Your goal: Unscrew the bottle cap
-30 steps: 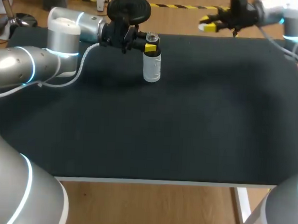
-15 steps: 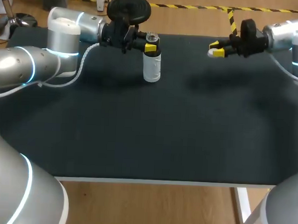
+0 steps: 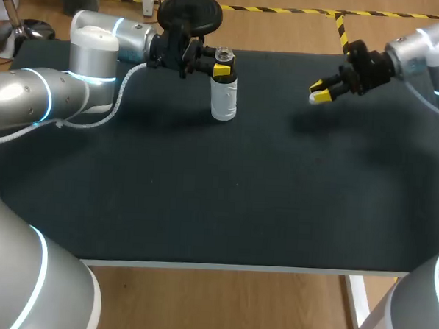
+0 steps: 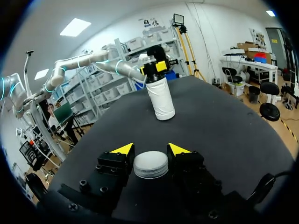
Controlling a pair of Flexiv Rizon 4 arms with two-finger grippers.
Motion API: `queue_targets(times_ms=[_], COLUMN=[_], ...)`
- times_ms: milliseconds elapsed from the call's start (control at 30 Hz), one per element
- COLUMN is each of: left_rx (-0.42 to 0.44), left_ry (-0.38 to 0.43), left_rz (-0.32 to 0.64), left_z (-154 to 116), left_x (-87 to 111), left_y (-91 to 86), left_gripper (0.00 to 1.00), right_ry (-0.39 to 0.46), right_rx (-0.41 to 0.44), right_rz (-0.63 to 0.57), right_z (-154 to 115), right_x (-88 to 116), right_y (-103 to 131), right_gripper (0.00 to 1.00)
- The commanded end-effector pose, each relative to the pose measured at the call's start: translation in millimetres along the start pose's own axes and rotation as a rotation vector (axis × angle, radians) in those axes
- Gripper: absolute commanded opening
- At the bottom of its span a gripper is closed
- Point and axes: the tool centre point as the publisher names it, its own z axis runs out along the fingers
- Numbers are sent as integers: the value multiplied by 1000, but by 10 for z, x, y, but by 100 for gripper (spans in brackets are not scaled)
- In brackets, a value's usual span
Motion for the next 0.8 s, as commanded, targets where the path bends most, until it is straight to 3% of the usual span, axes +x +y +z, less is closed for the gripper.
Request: queue_targets(times_ms=[33, 433, 467, 500, 533, 567, 600, 667, 800], left_rx=[0, 0, 0, 0, 0, 0, 0, 0, 0], left_ry=[6, 6, 6, 6, 6, 6, 6, 6, 6], left_rz=[-1, -1, -1, -1, -1, -1, -1, -1, -1], left_z=[-1, -1, -1, -1, -1, -1, -1, -1, -1], left_x=[-26, -26, -26, -26, -26, -26, -26, -26, -26], left_y=[3, 3, 3, 3, 3, 3, 3, 3, 3], left_gripper=[0, 0, 0, 0, 0, 11, 35, 95, 100], right_ry=[-268, -288, -294, -296, -303, -309, -315, -322, -339], right_rx=[31, 95, 91, 89, 89, 80, 72, 67, 61], right_rz=[9, 68, 72, 73, 72, 73, 73, 73, 73], right_z=[41, 141, 141, 140, 138, 128, 116, 101, 86], right_x=[69, 56, 57, 57, 55, 45, 34, 22, 3], right_y=[-13, -218, -220, -221, -221, -219, -209, -190, -182], right_gripper=[0, 0, 30, 50, 97, 100, 100, 100, 100])
